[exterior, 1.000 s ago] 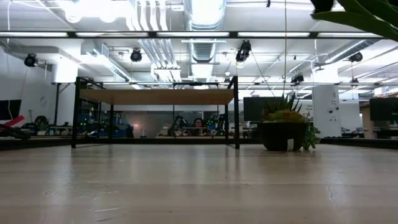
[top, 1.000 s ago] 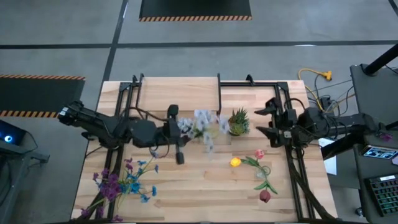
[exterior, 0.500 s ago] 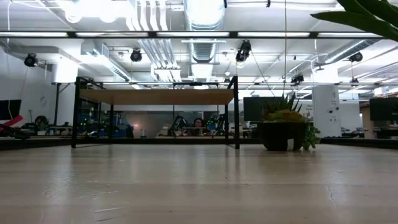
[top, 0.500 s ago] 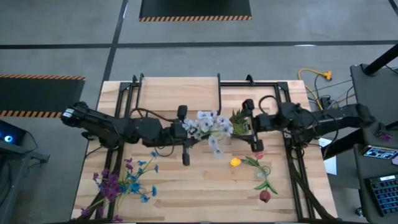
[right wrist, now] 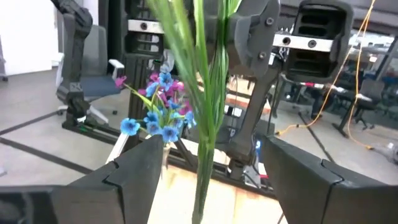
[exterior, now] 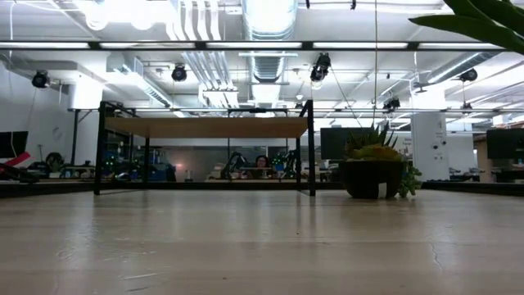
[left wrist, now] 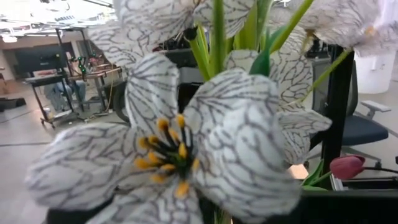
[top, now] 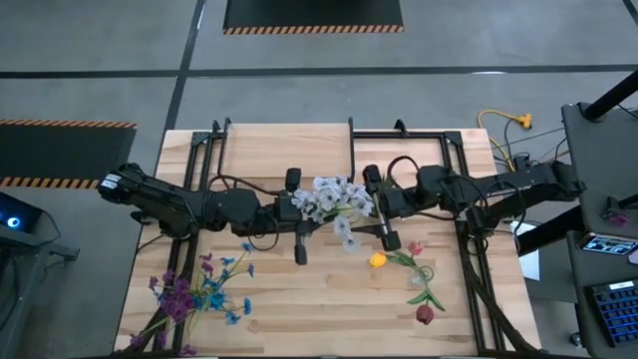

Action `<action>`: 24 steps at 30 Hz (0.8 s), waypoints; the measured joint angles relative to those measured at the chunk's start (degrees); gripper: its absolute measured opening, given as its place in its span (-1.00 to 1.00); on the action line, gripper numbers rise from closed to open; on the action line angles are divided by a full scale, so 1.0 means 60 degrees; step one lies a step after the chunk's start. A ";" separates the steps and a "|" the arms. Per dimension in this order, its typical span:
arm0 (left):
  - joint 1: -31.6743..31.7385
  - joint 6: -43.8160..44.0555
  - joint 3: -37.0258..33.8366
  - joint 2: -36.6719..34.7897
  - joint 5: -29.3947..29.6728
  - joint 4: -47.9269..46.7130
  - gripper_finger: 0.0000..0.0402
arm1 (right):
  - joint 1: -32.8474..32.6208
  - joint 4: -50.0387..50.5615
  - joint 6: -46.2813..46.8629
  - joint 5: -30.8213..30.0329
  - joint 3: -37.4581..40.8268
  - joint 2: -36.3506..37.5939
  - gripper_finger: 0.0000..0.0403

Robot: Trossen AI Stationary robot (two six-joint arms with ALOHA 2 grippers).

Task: Pick and place flowers into a vace then onto a shelf
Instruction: Put the white flowers into the right transparent vase

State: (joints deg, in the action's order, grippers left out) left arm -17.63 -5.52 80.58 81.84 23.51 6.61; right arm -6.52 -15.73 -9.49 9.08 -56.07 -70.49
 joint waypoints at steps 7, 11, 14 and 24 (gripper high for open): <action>0.0000 -0.0003 0.0000 0.0000 -0.0003 0.0008 -0.99 | 0.0000 0.0541 0.0305 -0.0007 -0.1031 -0.0790 0.29; 0.0000 0.0000 0.0000 -0.0003 -0.0003 0.0008 -0.98 | 0.0000 0.0617 0.0312 -0.0007 -0.1401 -0.1201 0.26; 0.0000 -0.0003 0.0000 0.0000 -0.0003 0.0006 -0.98 | 0.0000 0.0727 0.0334 -0.0020 -0.1600 -0.1416 0.18; 0.0004 0.0011 0.0000 -0.0012 0.0053 0.0006 -0.97 | -0.0022 0.1138 0.0356 -0.0751 -0.1705 -0.1330 -0.53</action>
State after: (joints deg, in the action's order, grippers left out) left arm -17.61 -5.45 80.58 81.77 23.82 6.65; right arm -6.66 -8.90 -7.35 4.58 -66.30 -78.47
